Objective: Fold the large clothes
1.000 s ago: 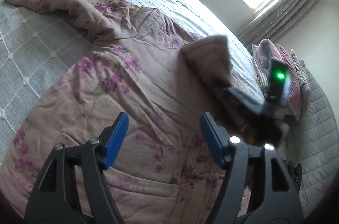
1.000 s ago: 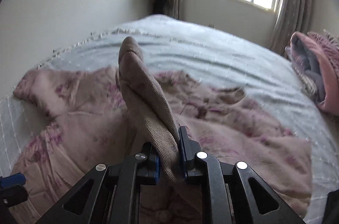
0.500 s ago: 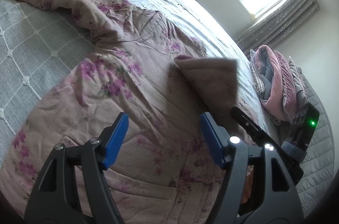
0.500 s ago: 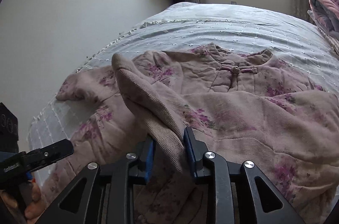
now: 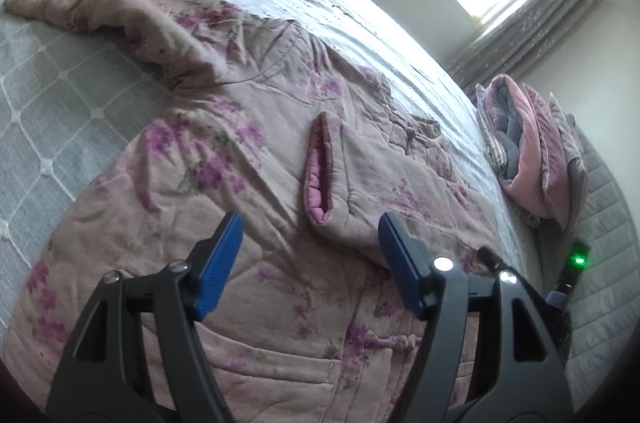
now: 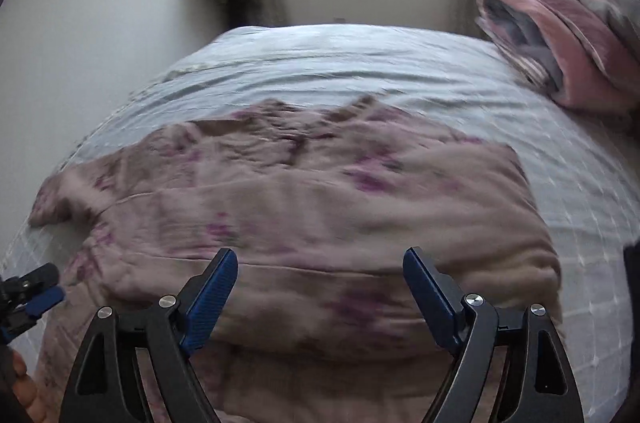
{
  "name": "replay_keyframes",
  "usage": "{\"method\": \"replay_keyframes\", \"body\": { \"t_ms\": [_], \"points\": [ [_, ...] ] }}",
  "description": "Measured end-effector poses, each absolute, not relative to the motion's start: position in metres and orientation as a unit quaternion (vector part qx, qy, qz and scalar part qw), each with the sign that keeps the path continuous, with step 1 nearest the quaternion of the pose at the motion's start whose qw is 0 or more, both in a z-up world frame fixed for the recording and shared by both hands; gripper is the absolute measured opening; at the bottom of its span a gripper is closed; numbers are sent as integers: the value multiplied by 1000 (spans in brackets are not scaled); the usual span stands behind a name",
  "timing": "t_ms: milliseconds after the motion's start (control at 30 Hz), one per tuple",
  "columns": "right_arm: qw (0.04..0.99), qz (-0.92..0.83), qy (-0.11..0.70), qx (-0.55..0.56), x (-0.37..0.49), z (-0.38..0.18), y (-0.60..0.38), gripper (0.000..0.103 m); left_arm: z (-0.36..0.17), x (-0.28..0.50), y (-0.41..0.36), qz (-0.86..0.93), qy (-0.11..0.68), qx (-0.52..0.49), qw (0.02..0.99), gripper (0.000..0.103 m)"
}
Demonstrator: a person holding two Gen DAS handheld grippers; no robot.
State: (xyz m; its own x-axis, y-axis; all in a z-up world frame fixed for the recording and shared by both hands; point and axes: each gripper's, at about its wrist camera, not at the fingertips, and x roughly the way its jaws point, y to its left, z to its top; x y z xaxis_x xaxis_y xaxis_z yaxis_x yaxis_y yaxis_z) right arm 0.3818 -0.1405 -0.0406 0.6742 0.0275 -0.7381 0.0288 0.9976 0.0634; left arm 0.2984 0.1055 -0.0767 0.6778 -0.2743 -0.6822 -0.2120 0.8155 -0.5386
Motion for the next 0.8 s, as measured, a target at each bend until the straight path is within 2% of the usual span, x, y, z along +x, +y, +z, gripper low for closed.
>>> {"method": "replay_keyframes", "body": {
  "t_ms": [67, 133, 167, 333, 433, 633, 667, 700, 733, 767, 800],
  "points": [
    [883, -33, 459, 87, 389, -69, -193, 85, -75, 304, 94, -32, 411, -284, 866, 70],
    [836, -17, 524, 159, 387, -111, -231, 78, -75, 309, 88, -42, 418, -273, 865, 70],
    [848, -7, 499, 177, 372, -107, -241, 74, -73, 313, 85, -42, 420, -266, 866, 70],
    [859, -34, 429, 278, 310, -62, -274, 76, -67, 353, 73, -36, 436, -266, 859, 71],
    [865, -21, 377, 331, 268, -47, -272, 77, -82, 397, 50, -11, 515, -230, 826, 74],
    [856, -12, 404, 322, 278, -62, -254, 77, -113, 443, 12, 23, 559, -139, 817, 72],
    [852, -16, 410, 324, 282, -63, -252, 77, -122, 446, 8, 28, 565, -131, 814, 69],
    [851, -6, 413, 323, 283, -63, -249, 77, -124, 447, 5, 37, 558, -123, 820, 57],
    [852, 11, 415, 318, 286, -60, -244, 77, -122, 447, 4, 41, 549, -120, 826, 41],
    [854, 18, 414, 313, 283, -59, -241, 77, -119, 447, 4, 44, 542, -122, 830, 18],
    [858, 18, 411, 308, 282, -57, -239, 77, -114, 449, 6, 46, 541, -128, 830, 17]
  ]
}}
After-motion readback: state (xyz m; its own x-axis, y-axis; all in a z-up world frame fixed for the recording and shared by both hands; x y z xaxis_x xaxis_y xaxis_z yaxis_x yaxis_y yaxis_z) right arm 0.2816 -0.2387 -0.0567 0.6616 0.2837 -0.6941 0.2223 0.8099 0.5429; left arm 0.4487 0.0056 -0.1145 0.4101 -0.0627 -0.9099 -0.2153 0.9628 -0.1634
